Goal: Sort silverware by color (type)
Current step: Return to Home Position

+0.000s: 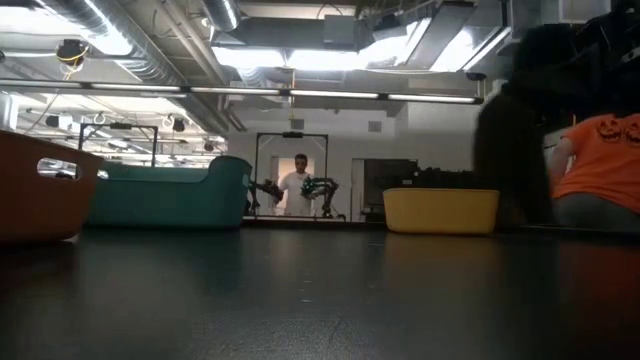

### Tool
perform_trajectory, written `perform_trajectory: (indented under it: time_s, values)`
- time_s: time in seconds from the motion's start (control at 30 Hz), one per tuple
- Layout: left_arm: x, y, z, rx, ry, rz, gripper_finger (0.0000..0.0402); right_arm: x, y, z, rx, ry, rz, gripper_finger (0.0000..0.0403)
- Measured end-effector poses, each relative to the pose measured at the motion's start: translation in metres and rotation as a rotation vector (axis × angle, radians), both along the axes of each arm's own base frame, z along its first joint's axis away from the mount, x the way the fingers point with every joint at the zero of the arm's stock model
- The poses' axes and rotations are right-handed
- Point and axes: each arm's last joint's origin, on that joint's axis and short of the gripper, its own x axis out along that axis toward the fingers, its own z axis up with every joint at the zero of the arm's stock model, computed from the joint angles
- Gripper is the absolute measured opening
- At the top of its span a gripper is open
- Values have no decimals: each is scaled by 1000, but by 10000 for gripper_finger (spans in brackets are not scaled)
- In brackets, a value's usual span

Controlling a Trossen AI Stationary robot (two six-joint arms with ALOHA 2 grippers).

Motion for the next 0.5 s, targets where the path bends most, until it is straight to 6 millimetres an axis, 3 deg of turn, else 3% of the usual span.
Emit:
perform_trajectory:
  time_s: [0.27,0.5]
  values:
    - [18,-4,-30,69,-48,-29,79,0,0,0,1,0,-1,112]
    - [7,17,-70,59,-53,31,79,0,0,0,3,0,-2,112]
